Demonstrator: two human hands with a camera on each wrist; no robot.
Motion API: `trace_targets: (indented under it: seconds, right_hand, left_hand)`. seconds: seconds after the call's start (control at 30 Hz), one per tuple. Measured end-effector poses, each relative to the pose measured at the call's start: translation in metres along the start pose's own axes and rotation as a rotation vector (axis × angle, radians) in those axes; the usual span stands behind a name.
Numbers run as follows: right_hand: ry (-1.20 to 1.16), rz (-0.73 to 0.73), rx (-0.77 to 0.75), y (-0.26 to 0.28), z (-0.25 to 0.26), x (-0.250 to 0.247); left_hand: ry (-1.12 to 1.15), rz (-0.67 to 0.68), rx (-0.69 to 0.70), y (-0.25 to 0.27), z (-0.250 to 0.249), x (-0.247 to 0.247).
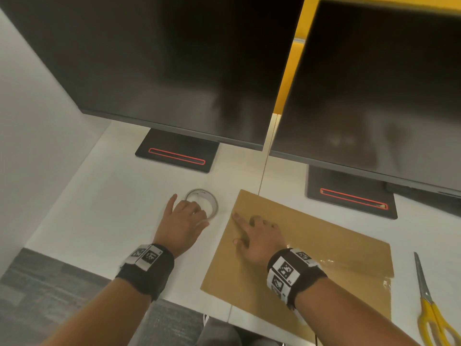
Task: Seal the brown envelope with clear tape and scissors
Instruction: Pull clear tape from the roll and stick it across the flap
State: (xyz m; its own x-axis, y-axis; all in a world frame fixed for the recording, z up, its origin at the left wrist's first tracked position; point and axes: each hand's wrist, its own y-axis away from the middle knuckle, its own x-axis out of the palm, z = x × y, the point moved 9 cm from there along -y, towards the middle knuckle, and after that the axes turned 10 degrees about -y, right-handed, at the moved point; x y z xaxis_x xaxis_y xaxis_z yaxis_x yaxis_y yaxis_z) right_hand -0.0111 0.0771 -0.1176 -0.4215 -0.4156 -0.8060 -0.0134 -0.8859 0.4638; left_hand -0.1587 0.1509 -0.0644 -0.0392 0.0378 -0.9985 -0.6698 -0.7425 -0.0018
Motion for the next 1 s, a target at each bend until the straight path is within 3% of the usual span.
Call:
trace_targets:
  seconds: [0.23,0.43,0.53,0.63,0.8,1.0]
  right_hand:
    - [-0.001,0.034,-0.007,-0.003,0.001,0.000]
    - [-0.024,0.050,-0.020,-0.004,0.002,-0.003]
    - [-0.031,0.034,-0.039,0.000,0.003,-0.003]
    - [-0.045,0.015,-0.010,0.015,-0.005,-0.009]
    - [-0.076,-0.101,0.046,0.055,-0.046,-0.019]
    - [0.019,-0.037,-0.019,0.090,-0.075,0.003]
  left_hand:
    - [0.164,0.098,-0.070,0.004,0.000,0.020]
    - [0.070,0.185,-0.127,-0.004,-0.015,0.010]
    - [0.127,0.184,-0.043,-0.015,-0.053,-0.008]
    - [0.112,0.311,0.125,-0.018,-0.101,-0.002]
    - [-0.009,0.581,0.244,-0.016,-0.150,0.023]
    - [-0.150,0.727,0.222,-0.008,-0.166,0.043]
